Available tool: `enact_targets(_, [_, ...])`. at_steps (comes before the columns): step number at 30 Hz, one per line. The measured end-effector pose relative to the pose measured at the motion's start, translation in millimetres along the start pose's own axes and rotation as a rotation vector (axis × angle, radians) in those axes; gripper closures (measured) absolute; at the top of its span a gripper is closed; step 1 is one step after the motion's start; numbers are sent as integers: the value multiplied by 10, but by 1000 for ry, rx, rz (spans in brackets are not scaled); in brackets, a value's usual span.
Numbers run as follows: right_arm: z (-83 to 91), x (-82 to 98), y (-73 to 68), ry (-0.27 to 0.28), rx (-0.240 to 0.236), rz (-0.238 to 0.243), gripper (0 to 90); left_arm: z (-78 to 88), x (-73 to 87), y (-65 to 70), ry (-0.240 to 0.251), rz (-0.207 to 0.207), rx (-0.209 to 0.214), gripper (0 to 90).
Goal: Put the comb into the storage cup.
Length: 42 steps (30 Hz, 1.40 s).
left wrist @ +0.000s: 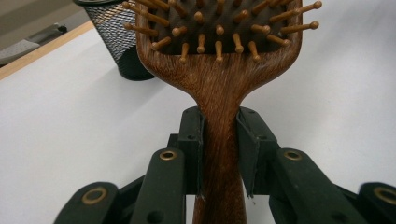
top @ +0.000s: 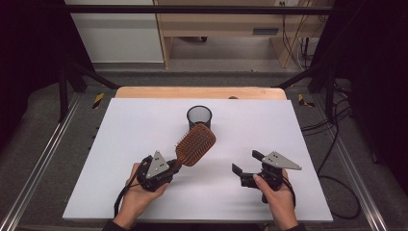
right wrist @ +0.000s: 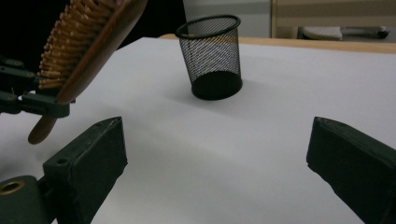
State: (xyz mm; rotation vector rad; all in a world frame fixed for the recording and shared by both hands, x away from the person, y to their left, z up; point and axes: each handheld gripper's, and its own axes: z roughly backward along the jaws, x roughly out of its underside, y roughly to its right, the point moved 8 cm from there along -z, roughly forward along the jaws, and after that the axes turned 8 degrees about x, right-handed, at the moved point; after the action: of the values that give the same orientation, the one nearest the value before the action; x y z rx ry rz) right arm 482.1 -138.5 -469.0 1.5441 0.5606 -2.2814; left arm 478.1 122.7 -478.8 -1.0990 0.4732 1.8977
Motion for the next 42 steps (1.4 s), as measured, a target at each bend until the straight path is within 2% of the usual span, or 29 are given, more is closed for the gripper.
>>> enact_targets(5, [-55,-74,-148,-24,-29,-19,66,70,-24,-32,36,7,-11,730])
enact_targets(9, [-128,-190,-330,-31,-86,-60,71,120,-54,-42,70,10,-18,730])
enact_targets(11, [-162,-240,-408,-28,-107,-67,70,129,-56,-38,73,19,-2,730])
enact_targets(15, [-239,-330,-559,-31,-157,-93,70,141,-54,-35,75,12,-9,730])
enact_targets(21, [-362,-415,-755,-31,-191,-92,71,148,-65,-13,96,27,-9,729])
enact_targets(26, [-437,-453,-929,-36,-221,-72,73,141,-75,23,100,13,-8,729])
enact_targets(30, [-459,-484,-1008,-43,-241,-69,79,125,-77,52,96,0,9,730])
enact_targets(36, [-489,-548,-1062,-41,-260,-85,91,103,-91,102,98,-15,12,729])
enact_targets(42, [-508,-618,-1121,-40,-273,-81,118,105,-105,124,104,-23,12,729])
